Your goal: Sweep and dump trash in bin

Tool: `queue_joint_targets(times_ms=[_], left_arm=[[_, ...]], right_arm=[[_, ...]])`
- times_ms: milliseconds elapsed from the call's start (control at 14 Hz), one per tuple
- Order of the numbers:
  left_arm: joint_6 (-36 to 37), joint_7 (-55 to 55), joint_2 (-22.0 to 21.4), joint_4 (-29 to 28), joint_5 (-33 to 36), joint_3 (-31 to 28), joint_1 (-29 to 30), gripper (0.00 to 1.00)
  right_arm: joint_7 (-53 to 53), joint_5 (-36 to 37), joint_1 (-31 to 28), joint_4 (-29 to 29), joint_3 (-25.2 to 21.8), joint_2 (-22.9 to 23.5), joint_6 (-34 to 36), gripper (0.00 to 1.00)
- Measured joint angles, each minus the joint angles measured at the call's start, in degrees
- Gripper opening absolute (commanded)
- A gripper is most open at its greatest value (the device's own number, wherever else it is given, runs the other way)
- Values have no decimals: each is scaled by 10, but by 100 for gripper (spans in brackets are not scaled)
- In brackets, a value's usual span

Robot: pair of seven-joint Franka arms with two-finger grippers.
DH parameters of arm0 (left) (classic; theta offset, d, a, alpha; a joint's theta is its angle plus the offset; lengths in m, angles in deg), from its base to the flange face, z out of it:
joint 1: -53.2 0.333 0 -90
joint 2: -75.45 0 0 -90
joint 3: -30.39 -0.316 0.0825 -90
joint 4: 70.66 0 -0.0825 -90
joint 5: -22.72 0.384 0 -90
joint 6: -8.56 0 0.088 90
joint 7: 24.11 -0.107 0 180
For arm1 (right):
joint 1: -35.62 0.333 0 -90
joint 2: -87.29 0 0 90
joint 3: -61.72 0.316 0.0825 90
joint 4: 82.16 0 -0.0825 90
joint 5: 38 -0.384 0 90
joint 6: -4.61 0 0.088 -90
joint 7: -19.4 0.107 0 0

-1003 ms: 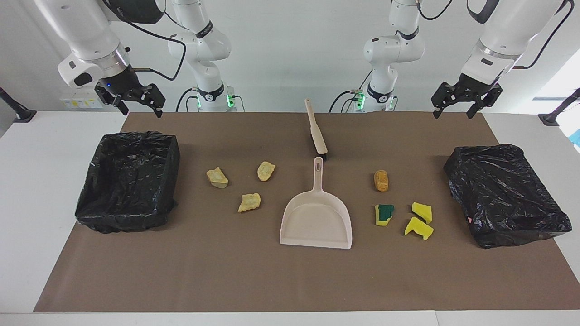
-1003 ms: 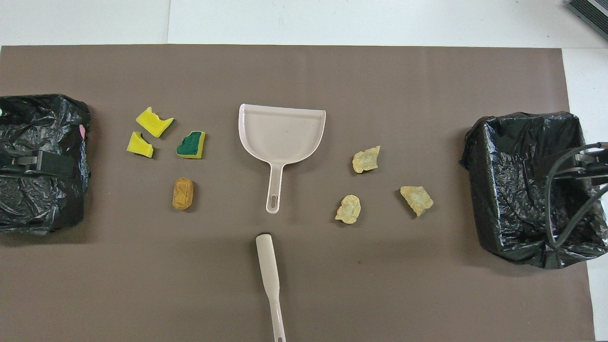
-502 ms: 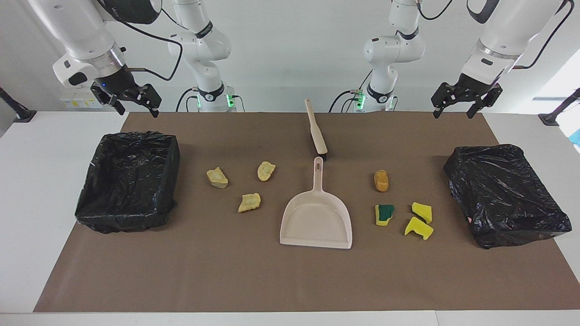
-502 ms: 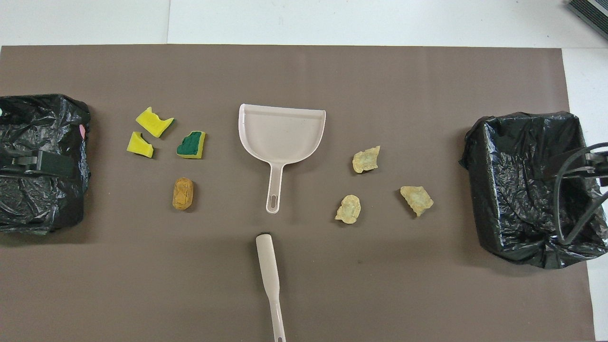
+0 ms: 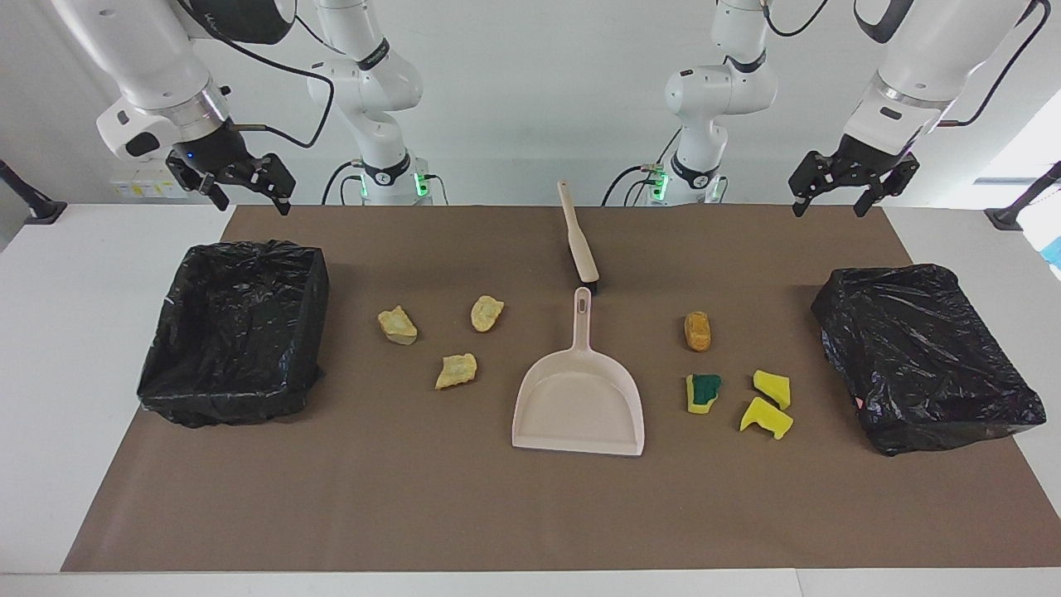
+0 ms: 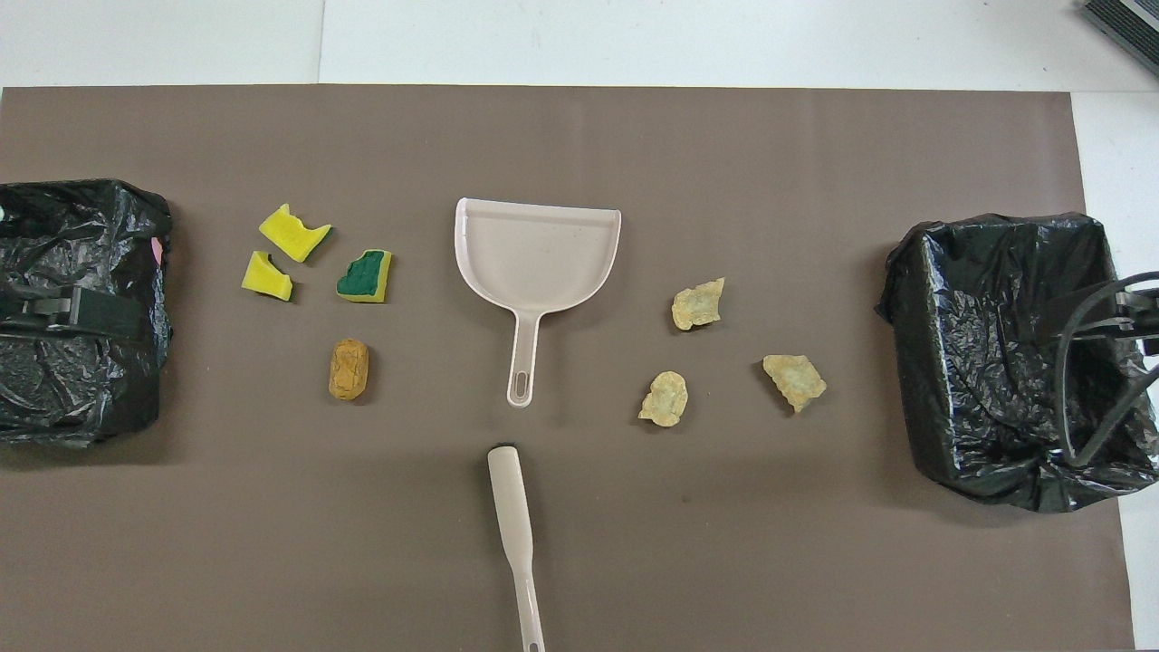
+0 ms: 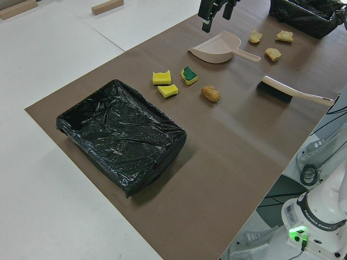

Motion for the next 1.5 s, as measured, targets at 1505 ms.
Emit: queue_joint_targets(times_ms=[1505], left_arm=[[-105,287,-110,-270,-96,36,-266,100]], right_arm=[[-4,0,5,-27,8,-8,-33,100]])
